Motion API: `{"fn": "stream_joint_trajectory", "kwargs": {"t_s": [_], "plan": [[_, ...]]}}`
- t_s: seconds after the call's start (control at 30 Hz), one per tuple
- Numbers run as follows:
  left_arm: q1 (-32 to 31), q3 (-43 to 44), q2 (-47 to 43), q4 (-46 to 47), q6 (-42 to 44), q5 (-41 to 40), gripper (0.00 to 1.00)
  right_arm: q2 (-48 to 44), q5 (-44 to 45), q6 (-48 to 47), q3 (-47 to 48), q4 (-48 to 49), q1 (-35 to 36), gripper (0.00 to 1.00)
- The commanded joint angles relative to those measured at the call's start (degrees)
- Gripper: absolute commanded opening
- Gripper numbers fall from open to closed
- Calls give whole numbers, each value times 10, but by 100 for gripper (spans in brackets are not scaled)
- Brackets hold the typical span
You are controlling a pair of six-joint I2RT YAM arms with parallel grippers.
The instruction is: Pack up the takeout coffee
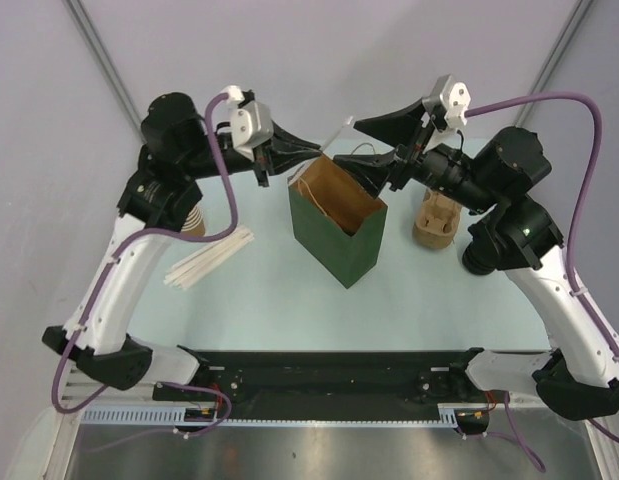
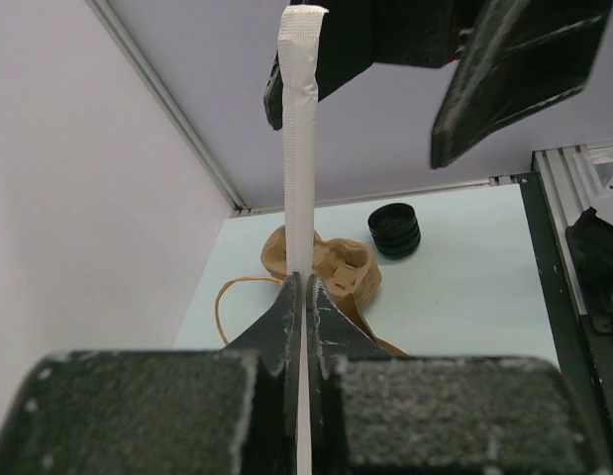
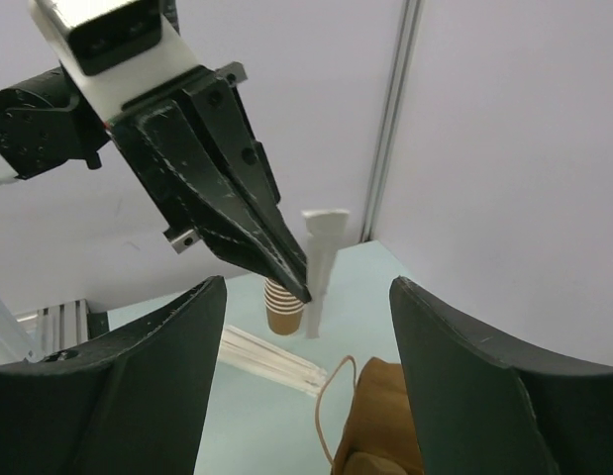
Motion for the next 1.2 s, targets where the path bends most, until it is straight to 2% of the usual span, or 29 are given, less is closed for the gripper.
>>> {"fn": "stream_joint_trajectory", "kwargs": {"t_s": [0.0, 0.27, 0.43, 0.53, 0.8, 0.87, 0.93, 1.03, 1.13, 1.17], "plan": [[-7, 8, 42, 46, 7, 42, 0, -33, 36, -13, 0, -27, -13, 73], [-9, -5, 98, 68, 69, 104, 2, -86, 71, 9, -41, -56, -105, 72], [-9, 29, 124, 114, 40, 134, 1, -106, 52, 37, -47, -71, -146, 72], [-8, 52, 120, 86, 34, 149, 0, -111, 37, 43, -47, -82, -166, 72], [-6, 38, 55, -39, 97, 154, 0, -112, 13, 60, -54, -71, -186, 70], [-4, 44, 40, -45, 97, 143, 0, -107, -3, 70, -54, -64, -186, 69], [4, 48, 35, -5, 70, 134, 0, -98, -16, 79, -55, -49, -183, 67], [13, 52, 39, 124, -57, 95, 0, -83, -38, 87, -55, -24, -174, 62], [12, 49, 52, 247, -240, 53, 0, -65, -35, 91, -48, 11, -157, 55], [11, 49, 58, 304, -272, 46, 0, -58, -31, 90, -41, 25, -154, 54]]}}
